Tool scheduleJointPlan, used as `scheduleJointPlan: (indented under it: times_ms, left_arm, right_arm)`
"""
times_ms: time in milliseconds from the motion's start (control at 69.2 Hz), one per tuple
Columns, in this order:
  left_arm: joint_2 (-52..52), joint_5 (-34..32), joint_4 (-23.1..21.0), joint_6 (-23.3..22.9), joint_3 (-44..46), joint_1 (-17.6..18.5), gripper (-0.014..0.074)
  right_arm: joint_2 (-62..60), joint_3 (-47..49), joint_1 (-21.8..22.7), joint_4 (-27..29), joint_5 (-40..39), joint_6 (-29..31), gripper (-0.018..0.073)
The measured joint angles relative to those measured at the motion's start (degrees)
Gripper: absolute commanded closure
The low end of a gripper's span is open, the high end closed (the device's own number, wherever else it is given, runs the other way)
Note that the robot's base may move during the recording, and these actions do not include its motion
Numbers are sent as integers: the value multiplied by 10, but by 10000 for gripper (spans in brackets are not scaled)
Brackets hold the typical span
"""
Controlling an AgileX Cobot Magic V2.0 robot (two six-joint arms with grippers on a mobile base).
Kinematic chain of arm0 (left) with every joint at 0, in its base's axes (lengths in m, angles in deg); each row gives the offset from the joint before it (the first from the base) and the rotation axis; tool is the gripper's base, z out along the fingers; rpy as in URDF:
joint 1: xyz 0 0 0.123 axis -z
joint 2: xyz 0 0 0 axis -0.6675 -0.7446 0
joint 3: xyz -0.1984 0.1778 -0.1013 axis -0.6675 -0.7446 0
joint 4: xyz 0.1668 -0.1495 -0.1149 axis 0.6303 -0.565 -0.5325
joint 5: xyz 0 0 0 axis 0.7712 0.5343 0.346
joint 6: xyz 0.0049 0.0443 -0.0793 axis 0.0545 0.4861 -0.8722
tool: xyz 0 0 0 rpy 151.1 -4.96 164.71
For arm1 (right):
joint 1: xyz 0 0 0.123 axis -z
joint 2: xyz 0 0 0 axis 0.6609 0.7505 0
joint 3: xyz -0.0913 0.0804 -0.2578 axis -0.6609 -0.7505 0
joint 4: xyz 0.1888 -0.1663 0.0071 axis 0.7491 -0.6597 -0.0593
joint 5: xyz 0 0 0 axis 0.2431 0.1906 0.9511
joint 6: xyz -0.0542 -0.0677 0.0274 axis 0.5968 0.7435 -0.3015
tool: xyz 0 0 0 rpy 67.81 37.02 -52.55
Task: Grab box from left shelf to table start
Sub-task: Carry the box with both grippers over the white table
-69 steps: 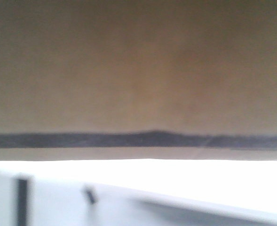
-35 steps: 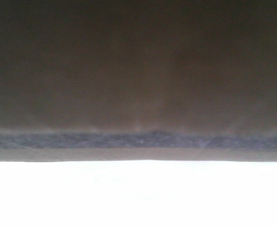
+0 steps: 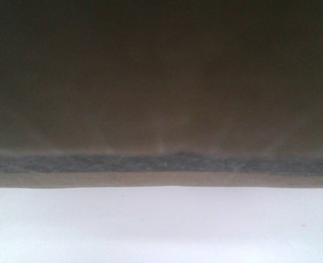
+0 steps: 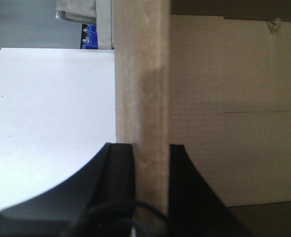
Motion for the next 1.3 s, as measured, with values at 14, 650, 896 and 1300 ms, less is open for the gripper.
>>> scheduleJointPlan:
  times_ms: [14,650,896,1300]
  left_arm:
    - [0,0,0,0,0,0,688]
    - [0,0,0,0,0,0,688]
    - [0,0,0,0,0,0,688]
    - [0,-2,0,0,0,0,688]
  right_arm:
    - [0,0,0,0,0,0,540]
    - [0,0,0,0,0,0,540]
    - [0,0,0,0,0,0,540]
    - [0,0,0,0,0,0,540]
